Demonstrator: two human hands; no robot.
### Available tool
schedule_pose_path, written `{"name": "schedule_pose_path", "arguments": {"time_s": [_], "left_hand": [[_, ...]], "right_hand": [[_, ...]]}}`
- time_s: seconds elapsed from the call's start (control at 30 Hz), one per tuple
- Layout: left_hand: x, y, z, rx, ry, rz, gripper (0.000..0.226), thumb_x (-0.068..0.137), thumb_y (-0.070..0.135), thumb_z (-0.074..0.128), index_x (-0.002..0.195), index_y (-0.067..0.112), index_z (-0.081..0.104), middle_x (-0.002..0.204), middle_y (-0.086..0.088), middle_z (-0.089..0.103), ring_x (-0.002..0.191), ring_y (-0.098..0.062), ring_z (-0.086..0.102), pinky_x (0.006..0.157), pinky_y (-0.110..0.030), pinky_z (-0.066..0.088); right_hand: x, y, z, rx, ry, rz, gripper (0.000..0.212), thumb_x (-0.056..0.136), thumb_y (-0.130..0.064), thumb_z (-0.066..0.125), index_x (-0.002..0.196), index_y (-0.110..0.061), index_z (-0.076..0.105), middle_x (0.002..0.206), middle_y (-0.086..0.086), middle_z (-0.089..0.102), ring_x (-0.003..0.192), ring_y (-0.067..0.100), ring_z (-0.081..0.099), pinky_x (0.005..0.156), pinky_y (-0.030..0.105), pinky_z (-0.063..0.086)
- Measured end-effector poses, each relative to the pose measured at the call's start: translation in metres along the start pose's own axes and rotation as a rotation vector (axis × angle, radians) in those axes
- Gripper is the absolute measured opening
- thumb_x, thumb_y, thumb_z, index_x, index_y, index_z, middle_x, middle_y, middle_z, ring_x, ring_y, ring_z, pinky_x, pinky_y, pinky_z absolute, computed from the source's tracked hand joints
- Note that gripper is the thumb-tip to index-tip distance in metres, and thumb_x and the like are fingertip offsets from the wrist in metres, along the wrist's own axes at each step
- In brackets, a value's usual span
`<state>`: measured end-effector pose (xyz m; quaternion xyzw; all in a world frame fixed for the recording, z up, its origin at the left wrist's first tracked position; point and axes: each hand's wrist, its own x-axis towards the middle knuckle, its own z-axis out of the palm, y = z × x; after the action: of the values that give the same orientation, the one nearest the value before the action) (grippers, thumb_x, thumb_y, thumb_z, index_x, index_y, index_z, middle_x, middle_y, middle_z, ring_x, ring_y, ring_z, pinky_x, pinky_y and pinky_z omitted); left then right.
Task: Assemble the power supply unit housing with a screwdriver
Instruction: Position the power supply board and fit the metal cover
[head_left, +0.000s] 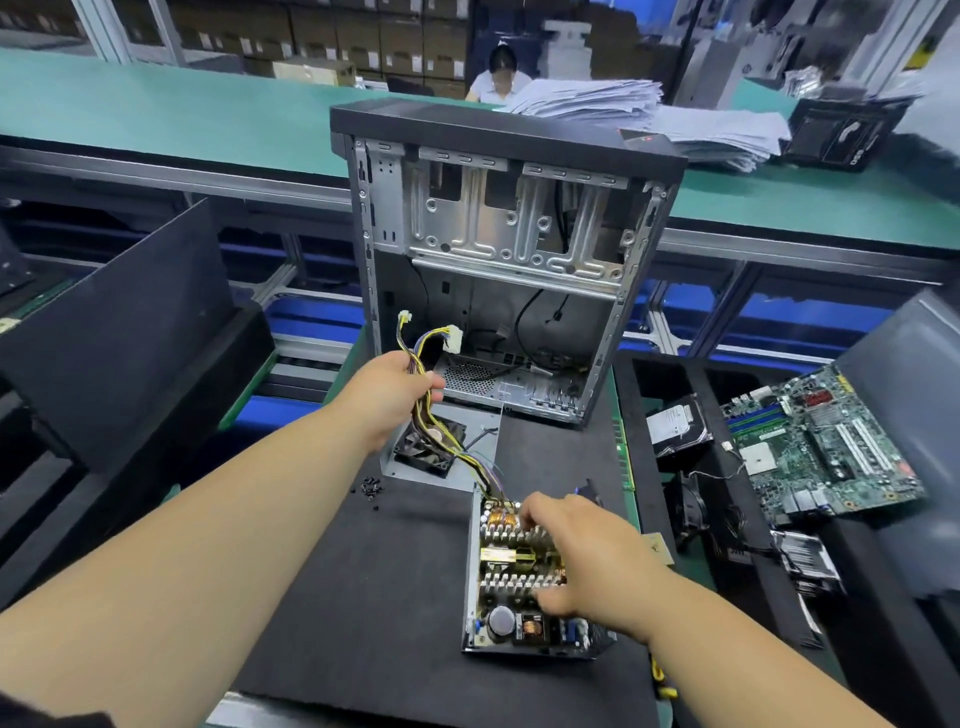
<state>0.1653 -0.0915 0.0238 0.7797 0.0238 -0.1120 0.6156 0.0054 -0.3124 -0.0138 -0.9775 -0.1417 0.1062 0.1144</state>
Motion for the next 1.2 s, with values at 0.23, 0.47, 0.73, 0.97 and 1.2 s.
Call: {"name": "schedule_pose_path", "arguments": {"time_s": [0.23, 0.47, 0.73, 0.97, 1.2], "left_hand": [[0.029, -0.010, 0.007, 0.681, 0.008, 0.111, 0.031, 0.093, 0.041, 0.058, 0.073, 0.020, 0.046, 0.071, 0.001, 0.053, 0.070, -0.020, 0.050, 0.057, -0.030, 0.034], [0.041, -0.019, 0.016, 1.258, 0.089, 0.124, 0.049, 0.096, 0.062, 0.033, 0.100, 0.027, 0.066, 0.112, -0.001, 0.056, 0.116, -0.030, 0.042, 0.094, -0.045, 0.030], [0.023, -0.025, 0.012, 1.160, 0.341, 0.340, 0.034, 0.090, 0.055, 0.055, 0.105, 0.026, 0.064, 0.110, 0.000, 0.057, 0.104, -0.027, 0.052, 0.089, -0.042, 0.033], [-0.010, -0.016, 0.026, 0.887, 0.027, 0.617, 0.029, 0.089, 0.036, 0.063, 0.116, 0.028, 0.059, 0.119, 0.007, 0.056, 0.116, -0.018, 0.050, 0.100, -0.040, 0.033], [-0.055, -0.034, 0.052, 0.915, -0.327, 0.655, 0.017, 0.090, 0.034, 0.062, 0.105, 0.030, 0.067, 0.105, 0.013, 0.059, 0.110, -0.012, 0.052, 0.103, -0.039, 0.033]], "right_hand": [[0.007, 0.002, 0.016, -0.002, -0.016, 0.009, 0.061, 0.068, -0.041, 0.075, 0.115, -0.029, 0.038, 0.093, -0.014, 0.044, 0.089, 0.016, 0.042, 0.066, 0.035, 0.045], [0.013, 0.004, 0.029, 0.045, -0.005, 0.016, 0.060, 0.068, -0.040, 0.074, 0.113, -0.032, 0.036, 0.091, -0.016, 0.040, 0.088, 0.016, 0.040, 0.065, 0.036, 0.045], [0.016, 0.006, 0.033, 0.054, 0.001, 0.018, 0.061, 0.069, -0.040, 0.075, 0.115, -0.034, 0.035, 0.097, -0.012, 0.049, 0.089, 0.014, 0.038, 0.063, 0.034, 0.039], [0.015, 0.009, 0.034, 0.044, 0.014, 0.008, 0.061, 0.072, -0.041, 0.076, 0.117, -0.032, 0.036, 0.100, -0.009, 0.054, 0.091, 0.018, 0.044, 0.065, 0.035, 0.043], [0.015, 0.025, 0.016, 0.126, 0.105, -0.010, 0.048, 0.086, -0.055, 0.063, 0.125, -0.029, 0.049, 0.116, -0.007, 0.060, 0.110, 0.017, 0.050, 0.090, 0.032, 0.034]]}}
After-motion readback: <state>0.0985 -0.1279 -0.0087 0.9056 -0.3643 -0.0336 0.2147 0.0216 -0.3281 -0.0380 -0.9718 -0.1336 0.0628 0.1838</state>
